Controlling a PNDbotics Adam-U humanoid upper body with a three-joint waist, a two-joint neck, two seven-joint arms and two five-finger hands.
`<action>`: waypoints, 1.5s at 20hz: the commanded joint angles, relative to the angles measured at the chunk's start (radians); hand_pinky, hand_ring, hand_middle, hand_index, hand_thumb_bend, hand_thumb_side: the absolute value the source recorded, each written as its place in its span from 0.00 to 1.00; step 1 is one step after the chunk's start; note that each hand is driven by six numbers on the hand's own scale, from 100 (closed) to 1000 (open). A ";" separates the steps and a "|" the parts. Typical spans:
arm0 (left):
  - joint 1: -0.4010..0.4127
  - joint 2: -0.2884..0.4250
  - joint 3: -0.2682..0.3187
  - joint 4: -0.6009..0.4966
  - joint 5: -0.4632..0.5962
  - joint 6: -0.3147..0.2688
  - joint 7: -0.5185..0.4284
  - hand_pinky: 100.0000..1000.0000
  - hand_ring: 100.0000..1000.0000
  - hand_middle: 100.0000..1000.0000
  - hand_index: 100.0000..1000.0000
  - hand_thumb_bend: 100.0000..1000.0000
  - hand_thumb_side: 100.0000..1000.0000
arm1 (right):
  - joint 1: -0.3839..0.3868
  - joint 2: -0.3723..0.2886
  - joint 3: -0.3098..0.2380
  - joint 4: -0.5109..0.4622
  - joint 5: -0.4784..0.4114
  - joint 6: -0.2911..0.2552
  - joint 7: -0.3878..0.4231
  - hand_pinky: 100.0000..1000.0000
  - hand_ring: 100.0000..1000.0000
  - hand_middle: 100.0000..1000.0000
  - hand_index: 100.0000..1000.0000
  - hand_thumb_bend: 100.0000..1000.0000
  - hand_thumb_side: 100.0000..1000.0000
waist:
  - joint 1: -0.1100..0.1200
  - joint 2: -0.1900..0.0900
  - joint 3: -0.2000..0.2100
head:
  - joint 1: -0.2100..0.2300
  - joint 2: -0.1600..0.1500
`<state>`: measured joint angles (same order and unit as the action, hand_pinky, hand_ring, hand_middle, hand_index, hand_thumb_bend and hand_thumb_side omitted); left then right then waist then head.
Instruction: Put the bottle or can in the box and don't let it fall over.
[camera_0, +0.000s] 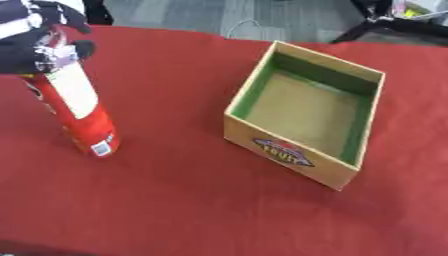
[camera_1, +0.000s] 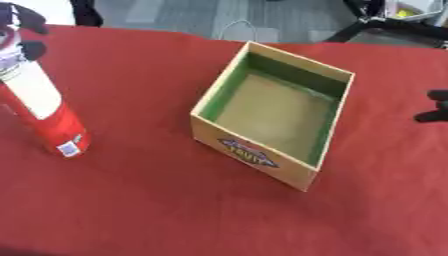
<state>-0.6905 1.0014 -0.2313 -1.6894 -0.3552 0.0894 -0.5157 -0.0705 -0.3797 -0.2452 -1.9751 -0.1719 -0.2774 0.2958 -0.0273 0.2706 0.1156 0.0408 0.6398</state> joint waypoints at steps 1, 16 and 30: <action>-0.007 0.029 0.007 -0.011 -0.019 -0.003 -0.020 1.00 0.90 0.86 0.83 0.24 1.00 | -0.006 -0.010 -0.006 -0.009 0.005 -0.003 0.005 1.00 0.66 0.78 0.94 0.00 0.62 | 0.003 -0.013 -0.002 | 0.001 -0.007; -0.008 0.025 0.002 -0.001 -0.059 -0.066 -0.193 0.90 0.87 0.89 0.89 0.46 0.85 | -0.004 -0.006 -0.005 -0.009 0.003 -0.004 0.006 1.00 0.66 0.78 0.94 0.00 0.62 | 0.002 -0.010 -0.001 | 0.004 -0.009; -0.011 0.027 -0.009 0.024 -0.050 -0.090 -0.266 0.55 0.69 0.90 0.86 0.64 0.46 | -0.004 -0.004 -0.006 -0.014 -0.005 -0.005 0.005 1.00 0.65 0.77 0.94 0.00 0.61 | 0.001 -0.009 -0.002 | 0.005 -0.013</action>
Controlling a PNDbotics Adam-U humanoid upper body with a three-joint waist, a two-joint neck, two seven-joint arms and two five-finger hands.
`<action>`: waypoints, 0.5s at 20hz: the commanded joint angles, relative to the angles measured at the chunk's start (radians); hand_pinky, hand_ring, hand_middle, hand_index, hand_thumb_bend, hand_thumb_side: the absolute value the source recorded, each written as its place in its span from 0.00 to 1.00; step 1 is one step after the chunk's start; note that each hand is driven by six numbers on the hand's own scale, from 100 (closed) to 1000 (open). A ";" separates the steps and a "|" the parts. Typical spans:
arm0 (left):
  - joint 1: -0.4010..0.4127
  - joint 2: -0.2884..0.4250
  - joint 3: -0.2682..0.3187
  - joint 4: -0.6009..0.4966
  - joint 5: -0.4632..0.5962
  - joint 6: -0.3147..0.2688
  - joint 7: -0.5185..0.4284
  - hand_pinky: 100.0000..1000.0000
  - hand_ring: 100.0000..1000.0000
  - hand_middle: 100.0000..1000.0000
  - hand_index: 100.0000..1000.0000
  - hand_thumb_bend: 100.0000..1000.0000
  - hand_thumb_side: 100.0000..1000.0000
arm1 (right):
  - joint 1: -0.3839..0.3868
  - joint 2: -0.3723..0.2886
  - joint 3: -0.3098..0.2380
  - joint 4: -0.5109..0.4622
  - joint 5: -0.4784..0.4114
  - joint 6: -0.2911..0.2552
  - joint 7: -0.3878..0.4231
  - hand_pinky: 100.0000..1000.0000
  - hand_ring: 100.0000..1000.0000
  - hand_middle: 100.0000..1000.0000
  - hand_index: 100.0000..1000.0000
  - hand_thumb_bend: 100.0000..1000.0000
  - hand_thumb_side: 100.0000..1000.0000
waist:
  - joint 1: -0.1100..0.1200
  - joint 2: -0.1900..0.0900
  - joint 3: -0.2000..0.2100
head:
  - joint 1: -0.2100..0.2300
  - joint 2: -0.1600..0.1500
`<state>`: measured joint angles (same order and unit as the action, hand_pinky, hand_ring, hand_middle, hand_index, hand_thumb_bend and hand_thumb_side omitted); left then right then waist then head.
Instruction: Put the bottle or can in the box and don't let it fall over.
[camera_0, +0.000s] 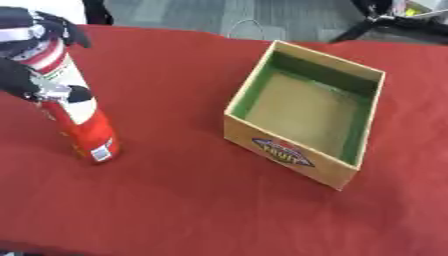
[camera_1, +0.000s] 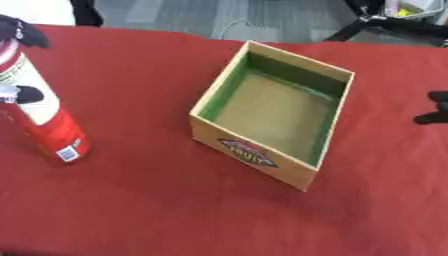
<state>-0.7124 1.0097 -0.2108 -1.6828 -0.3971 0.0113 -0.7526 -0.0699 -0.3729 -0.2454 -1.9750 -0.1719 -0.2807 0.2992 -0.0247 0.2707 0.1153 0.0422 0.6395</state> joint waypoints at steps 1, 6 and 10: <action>0.008 0.017 -0.030 0.022 -0.021 -0.022 -0.038 0.55 0.68 0.91 0.86 0.67 0.47 | -0.005 -0.011 -0.005 -0.015 -0.007 -0.002 0.001 1.00 0.65 0.77 0.94 0.00 0.61 | -0.002 -0.009 -0.002 | 0.004 -0.014; 0.001 0.009 -0.028 0.051 -0.058 -0.064 -0.064 0.49 0.63 0.92 0.86 0.75 0.46 | -0.003 -0.011 -0.007 -0.020 -0.013 -0.002 -0.003 1.00 0.65 0.77 0.93 0.00 0.60 | -0.004 -0.009 -0.003 | 0.005 -0.018; 0.000 0.007 -0.031 0.063 -0.076 -0.087 -0.078 0.50 0.62 0.93 0.86 0.76 0.42 | -0.003 -0.010 -0.006 -0.022 -0.014 -0.002 -0.002 1.00 0.65 0.77 0.93 0.00 0.60 | -0.004 -0.007 -0.003 | 0.004 -0.017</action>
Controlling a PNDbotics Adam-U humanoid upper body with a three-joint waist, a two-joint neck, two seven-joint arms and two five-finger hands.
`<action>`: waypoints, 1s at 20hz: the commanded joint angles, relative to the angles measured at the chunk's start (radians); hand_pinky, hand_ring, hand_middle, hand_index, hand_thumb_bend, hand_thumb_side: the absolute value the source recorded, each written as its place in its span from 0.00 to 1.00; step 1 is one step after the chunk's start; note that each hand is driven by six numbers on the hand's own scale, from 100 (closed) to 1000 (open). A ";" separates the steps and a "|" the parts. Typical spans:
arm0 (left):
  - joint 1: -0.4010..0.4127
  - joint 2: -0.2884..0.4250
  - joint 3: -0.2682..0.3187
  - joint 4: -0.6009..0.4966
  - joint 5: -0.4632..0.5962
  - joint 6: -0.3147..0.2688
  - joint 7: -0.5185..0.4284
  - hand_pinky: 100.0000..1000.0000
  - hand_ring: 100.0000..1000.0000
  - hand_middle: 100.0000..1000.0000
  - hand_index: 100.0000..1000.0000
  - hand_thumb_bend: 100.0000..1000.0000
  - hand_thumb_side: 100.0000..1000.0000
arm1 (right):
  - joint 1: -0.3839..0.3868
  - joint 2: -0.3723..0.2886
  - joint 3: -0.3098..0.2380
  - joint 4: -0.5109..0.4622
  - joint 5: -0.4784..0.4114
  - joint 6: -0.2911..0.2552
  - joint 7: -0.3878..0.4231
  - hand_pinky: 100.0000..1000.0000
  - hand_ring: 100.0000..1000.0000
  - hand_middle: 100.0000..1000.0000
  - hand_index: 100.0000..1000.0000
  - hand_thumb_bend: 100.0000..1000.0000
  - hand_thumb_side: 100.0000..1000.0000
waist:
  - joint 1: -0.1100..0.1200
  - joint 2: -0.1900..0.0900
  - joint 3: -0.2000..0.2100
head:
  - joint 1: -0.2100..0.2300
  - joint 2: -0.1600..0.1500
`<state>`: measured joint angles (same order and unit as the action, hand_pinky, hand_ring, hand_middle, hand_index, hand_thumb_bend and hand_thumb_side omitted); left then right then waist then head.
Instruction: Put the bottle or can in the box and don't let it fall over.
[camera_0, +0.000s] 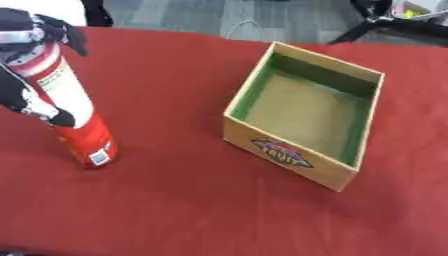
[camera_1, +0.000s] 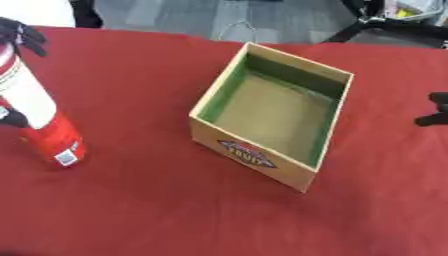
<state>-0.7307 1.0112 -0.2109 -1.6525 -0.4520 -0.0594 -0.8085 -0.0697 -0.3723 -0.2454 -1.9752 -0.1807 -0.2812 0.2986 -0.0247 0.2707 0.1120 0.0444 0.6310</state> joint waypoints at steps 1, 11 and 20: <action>0.019 0.006 -0.031 0.036 -0.024 -0.021 -0.024 0.50 0.62 0.93 0.86 0.76 0.40 | -0.003 -0.010 -0.007 -0.022 -0.006 -0.002 -0.002 1.00 0.66 0.77 0.94 0.00 0.60 | -0.004 -0.007 0.000 | 0.001 -0.009; 0.019 0.002 -0.030 0.051 -0.021 -0.015 -0.007 0.28 0.42 0.75 0.79 0.46 0.03 | -0.004 -0.009 -0.007 -0.022 -0.011 -0.001 -0.006 1.00 0.66 0.77 0.93 0.00 0.59 | -0.003 -0.007 0.000 | 0.000 -0.011; 0.021 0.003 -0.034 0.044 -0.009 0.012 0.050 0.08 0.30 0.42 0.61 0.35 0.00 | -0.004 -0.009 -0.007 -0.025 -0.013 0.002 -0.017 1.00 0.65 0.76 0.93 0.00 0.59 | -0.004 -0.004 -0.001 | -0.001 -0.014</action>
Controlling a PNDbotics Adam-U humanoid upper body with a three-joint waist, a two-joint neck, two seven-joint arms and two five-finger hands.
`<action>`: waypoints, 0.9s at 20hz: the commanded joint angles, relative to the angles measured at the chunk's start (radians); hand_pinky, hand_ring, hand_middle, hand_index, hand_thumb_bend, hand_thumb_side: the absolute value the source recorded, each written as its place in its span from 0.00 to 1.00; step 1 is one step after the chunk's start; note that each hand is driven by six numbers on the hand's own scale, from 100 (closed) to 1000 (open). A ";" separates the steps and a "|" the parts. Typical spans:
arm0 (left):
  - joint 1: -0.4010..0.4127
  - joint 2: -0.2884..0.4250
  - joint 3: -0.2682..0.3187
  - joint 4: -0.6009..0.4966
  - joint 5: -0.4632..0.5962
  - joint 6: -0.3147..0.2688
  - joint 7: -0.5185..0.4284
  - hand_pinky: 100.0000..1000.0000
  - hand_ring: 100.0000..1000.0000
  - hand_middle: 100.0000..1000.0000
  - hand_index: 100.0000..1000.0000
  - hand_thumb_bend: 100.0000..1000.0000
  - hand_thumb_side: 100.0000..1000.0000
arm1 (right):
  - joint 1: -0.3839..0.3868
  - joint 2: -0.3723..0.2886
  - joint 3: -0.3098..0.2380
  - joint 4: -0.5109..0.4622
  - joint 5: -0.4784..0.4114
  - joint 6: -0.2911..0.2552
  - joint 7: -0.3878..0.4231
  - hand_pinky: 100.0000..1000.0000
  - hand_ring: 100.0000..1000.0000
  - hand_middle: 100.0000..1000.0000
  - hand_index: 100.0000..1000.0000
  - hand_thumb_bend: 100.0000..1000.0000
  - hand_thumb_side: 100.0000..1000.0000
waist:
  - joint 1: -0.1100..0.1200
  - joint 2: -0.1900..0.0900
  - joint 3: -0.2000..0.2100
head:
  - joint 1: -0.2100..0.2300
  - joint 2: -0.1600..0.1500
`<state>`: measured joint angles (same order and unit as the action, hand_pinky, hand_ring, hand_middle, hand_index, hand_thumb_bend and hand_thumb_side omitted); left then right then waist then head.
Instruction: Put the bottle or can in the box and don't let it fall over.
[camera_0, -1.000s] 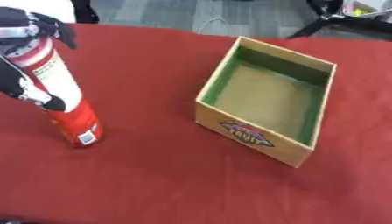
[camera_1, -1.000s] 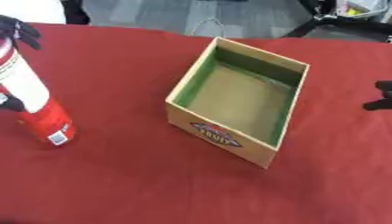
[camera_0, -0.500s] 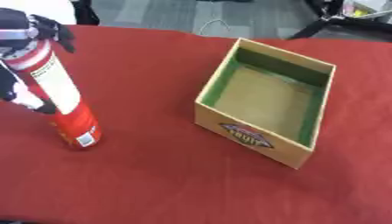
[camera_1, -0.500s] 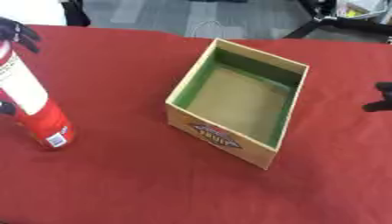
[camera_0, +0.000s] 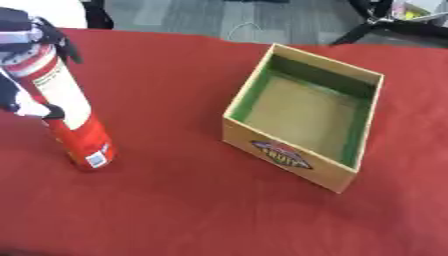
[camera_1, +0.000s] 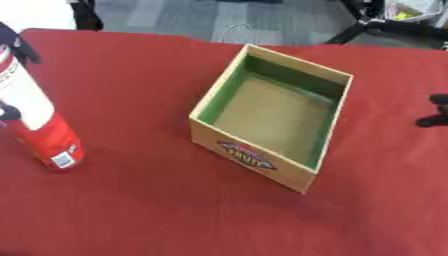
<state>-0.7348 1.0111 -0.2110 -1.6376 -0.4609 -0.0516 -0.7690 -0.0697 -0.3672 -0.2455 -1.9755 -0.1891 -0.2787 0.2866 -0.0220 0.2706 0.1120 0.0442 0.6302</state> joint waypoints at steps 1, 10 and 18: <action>0.026 0.004 -0.034 0.028 -0.001 0.004 0.021 0.06 0.30 0.41 0.59 0.36 0.00 | -0.004 -0.014 -0.007 -0.024 -0.005 -0.001 -0.005 1.00 0.65 0.76 0.93 0.00 0.59 | -0.007 -0.004 -0.001 | -0.001 -0.014; 0.030 0.008 -0.038 0.016 -0.029 -0.002 0.123 0.00 0.21 0.24 0.33 0.37 0.00 | -0.004 -0.013 -0.007 -0.024 -0.007 0.002 -0.012 1.00 0.64 0.75 0.93 0.00 0.59 | -0.007 -0.002 -0.002 | 0.000 -0.015; 0.029 0.010 -0.048 0.005 -0.051 -0.032 0.138 0.00 0.01 0.03 0.07 0.45 0.00 | -0.004 -0.014 -0.008 -0.024 -0.008 0.009 -0.022 1.00 0.64 0.75 0.93 0.00 0.59 | -0.005 -0.003 -0.005 | 0.002 -0.016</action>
<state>-0.7210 1.0111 -0.2268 -1.6408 -0.4937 -0.0778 -0.6237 -0.0697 -0.3648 -0.2456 -1.9756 -0.1900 -0.2710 0.2704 -0.0243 0.2724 0.1103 0.0426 0.6298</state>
